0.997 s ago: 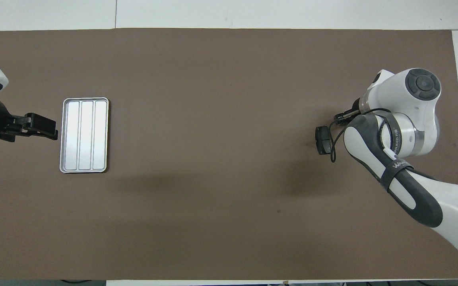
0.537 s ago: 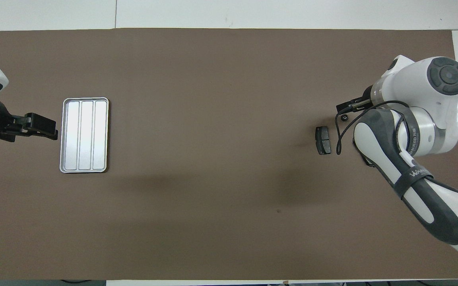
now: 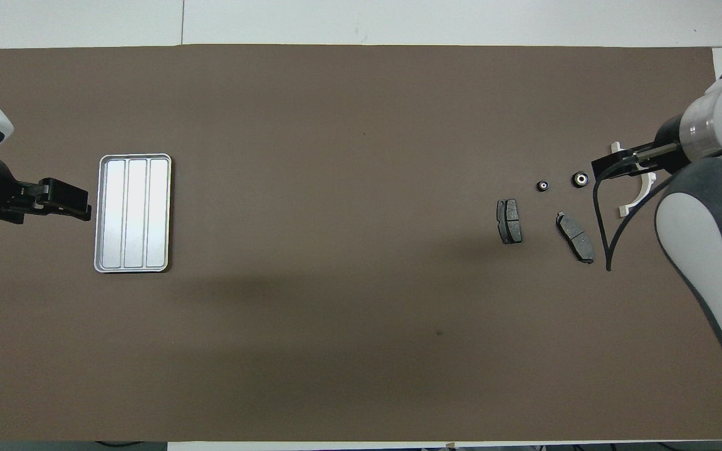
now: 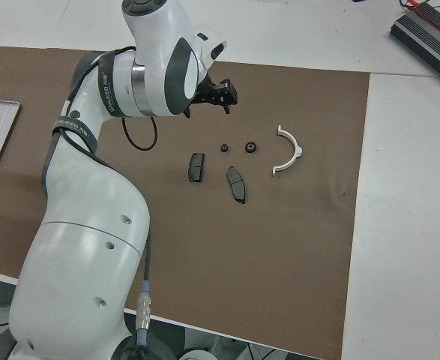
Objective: Place bearing gear from tray to pile
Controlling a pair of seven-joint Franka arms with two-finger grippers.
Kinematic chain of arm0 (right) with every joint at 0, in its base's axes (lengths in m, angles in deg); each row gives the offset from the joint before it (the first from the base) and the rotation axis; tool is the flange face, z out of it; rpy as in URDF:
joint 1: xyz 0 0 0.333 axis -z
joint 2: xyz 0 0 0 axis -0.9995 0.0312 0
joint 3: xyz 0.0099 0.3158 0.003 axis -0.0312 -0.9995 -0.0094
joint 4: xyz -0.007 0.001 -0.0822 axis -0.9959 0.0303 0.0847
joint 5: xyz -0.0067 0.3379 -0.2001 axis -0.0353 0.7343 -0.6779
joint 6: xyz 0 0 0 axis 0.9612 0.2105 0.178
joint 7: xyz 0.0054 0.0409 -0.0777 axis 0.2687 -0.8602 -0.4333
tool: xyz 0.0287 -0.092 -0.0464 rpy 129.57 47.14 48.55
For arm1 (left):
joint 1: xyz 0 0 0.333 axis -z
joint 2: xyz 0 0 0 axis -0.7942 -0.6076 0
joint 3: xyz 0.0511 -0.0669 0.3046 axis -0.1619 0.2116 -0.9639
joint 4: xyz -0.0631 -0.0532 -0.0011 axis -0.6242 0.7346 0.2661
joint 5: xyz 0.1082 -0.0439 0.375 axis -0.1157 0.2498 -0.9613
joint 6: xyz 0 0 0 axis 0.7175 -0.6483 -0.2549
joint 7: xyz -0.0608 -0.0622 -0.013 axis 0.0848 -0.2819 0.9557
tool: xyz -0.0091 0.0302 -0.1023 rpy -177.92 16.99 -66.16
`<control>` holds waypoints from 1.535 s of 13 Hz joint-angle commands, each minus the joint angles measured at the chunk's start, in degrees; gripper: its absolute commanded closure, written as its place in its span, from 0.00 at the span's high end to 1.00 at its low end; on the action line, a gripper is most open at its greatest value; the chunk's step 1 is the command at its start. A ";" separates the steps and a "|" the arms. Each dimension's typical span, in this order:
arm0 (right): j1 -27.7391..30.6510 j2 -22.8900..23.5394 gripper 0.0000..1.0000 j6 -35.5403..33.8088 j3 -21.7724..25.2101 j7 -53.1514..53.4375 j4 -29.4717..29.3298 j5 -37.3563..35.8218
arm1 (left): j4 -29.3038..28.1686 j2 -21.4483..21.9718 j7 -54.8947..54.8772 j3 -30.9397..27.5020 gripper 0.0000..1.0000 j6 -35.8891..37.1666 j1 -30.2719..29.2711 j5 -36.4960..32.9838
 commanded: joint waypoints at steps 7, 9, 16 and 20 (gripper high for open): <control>0.83 -6.51 1.00 -10.25 1.47 7.41 -0.82 4.52 | -0.85 0.89 -0.08 -0.04 1.00 -0.69 -0.08 0.04; 0.83 -6.87 1.00 -10.87 1.47 8.99 -0.82 4.80 | -0.85 0.89 -0.08 -0.04 1.00 -0.69 -0.08 0.04; 0.92 -7.92 1.00 -14.11 1.65 8.22 0.23 5.06 | -0.85 0.89 -0.08 -0.04 1.00 -0.69 -0.08 0.04; 1.01 -8.10 1.00 -15.26 2.09 6.37 0.23 4.62 | -0.85 0.89 -0.08 -0.04 1.00 -0.69 -0.08 0.04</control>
